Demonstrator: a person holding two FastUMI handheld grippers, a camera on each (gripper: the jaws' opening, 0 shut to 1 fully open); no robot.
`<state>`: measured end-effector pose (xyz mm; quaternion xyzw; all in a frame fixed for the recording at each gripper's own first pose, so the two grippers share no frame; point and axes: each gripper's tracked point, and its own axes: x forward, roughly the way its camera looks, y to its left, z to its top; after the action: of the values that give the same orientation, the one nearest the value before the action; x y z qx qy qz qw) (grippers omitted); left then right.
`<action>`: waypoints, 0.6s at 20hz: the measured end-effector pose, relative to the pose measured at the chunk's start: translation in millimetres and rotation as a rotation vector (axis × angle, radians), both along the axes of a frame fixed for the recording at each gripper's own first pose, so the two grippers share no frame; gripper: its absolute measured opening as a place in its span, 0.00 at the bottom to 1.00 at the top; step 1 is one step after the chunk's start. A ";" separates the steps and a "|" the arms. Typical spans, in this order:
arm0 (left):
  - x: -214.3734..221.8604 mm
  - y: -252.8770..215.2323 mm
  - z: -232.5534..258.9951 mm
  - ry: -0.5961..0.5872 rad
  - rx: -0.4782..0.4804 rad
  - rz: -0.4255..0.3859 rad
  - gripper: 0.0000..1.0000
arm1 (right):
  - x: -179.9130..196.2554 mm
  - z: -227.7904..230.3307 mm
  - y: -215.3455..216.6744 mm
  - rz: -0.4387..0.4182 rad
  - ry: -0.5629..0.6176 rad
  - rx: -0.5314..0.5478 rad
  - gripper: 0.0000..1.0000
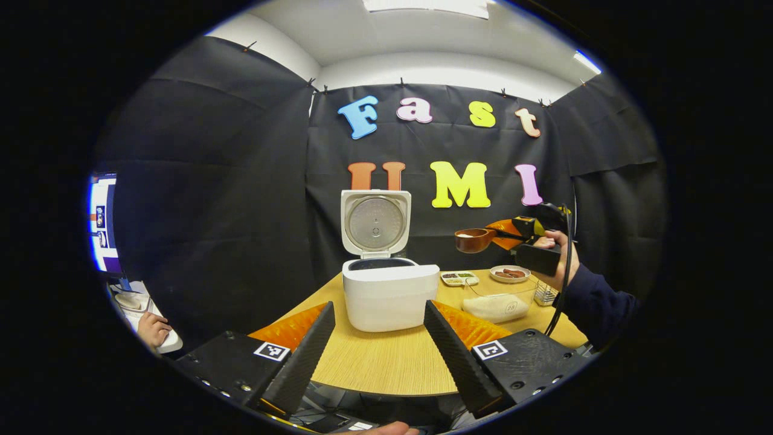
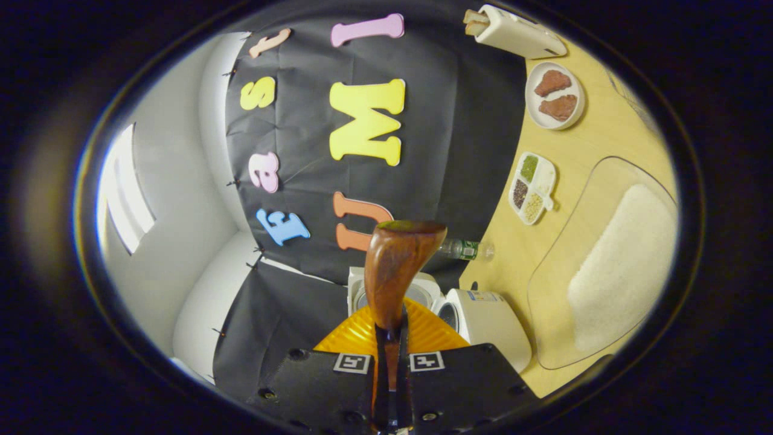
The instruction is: Close the left gripper, press the button to open the rice cooker; take a wooden spoon from the chopstick holder with the right hand, scoop a spoonful of rice and pour it into the rice cooker, then put the wooden spoon back into the chopstick holder.
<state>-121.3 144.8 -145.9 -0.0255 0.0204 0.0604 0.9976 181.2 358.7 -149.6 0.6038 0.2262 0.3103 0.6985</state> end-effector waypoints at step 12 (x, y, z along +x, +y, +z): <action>5.3 35.3 0.5 0.044 0.011 0.127 0.95 | 68.3 -12.0 133.6 0.053 -0.142 -0.399 0.10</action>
<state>-116.0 180.0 -145.4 -0.0198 0.0405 0.1242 0.9912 249.5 492.4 -161.6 0.4241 0.2493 0.3196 0.8099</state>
